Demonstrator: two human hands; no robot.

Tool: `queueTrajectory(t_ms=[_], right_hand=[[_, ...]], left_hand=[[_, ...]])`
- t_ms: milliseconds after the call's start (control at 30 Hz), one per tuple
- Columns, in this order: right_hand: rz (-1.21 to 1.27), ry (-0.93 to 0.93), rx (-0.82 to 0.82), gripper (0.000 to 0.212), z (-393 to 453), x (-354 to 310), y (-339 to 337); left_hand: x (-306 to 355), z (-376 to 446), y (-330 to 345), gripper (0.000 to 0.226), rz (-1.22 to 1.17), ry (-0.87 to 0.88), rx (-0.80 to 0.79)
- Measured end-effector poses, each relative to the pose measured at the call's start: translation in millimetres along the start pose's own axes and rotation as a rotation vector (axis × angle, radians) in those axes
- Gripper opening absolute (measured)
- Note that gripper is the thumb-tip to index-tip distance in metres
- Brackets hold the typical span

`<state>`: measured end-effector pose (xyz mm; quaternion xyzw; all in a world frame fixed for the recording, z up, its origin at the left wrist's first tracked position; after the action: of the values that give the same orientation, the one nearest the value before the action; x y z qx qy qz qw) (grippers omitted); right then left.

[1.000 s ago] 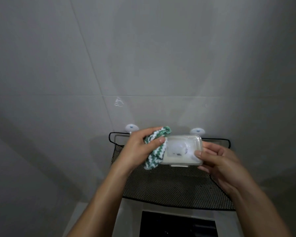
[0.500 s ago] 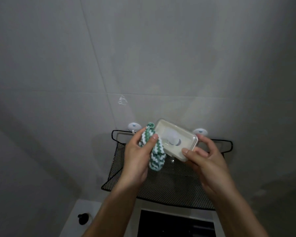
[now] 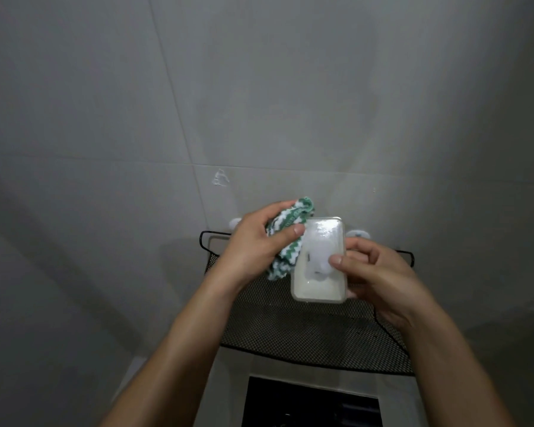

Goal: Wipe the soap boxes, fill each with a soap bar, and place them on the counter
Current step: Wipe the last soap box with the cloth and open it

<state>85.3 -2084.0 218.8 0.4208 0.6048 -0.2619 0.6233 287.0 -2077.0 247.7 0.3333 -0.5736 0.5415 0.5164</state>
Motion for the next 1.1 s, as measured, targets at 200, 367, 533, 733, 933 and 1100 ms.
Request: queueTrajectory(t_ms=[200,367,533,733,933,1100], right_hand=[[0.142,-0.076,0.158,0.040,-0.7,4.5,-3.8],[0.229,-0.157,0.247,0.027,-1.0,-2.7,-13.1],[0.221,-0.142,0.229,0.051,-0.9,3.1,-3.7],[0.162,-0.025,0.105,0.040,-8.8,-4.2,-20.9],[0.152,-0.006,0.107,0.008,-7.5,-5.6,-15.7],[0.264,-0.039,0.200,0.020,-5.9,1.8,-10.6]], left_hand=[[-4.8,-15.5,33.8,0.045,0.116,0.019,0.120],[-15.2,-29.5,52.0,0.041,0.064,0.056,0.136],[-29.4,-20.2,50.3,0.039,-0.503,-0.043,0.132],[-33.9,-10.7,8.4,0.045,-0.426,-0.083,-0.029],[-30.0,-6.6,3.2,0.042,-0.386,-0.041,0.064],[-35.6,-18.5,22.3,0.038,-0.397,-0.074,0.172]])
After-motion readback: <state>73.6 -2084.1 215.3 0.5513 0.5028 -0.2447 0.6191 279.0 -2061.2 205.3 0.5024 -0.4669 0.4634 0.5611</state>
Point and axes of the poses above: each hand's wrist, its own z-axis towards the middle knuckle, its own y-axis out of the palm, x = y × z, the point moved 3 cm from there along z, towards the middle knuckle, and after that the axes turned 14 degrees about -x, right-handed, at the moved point
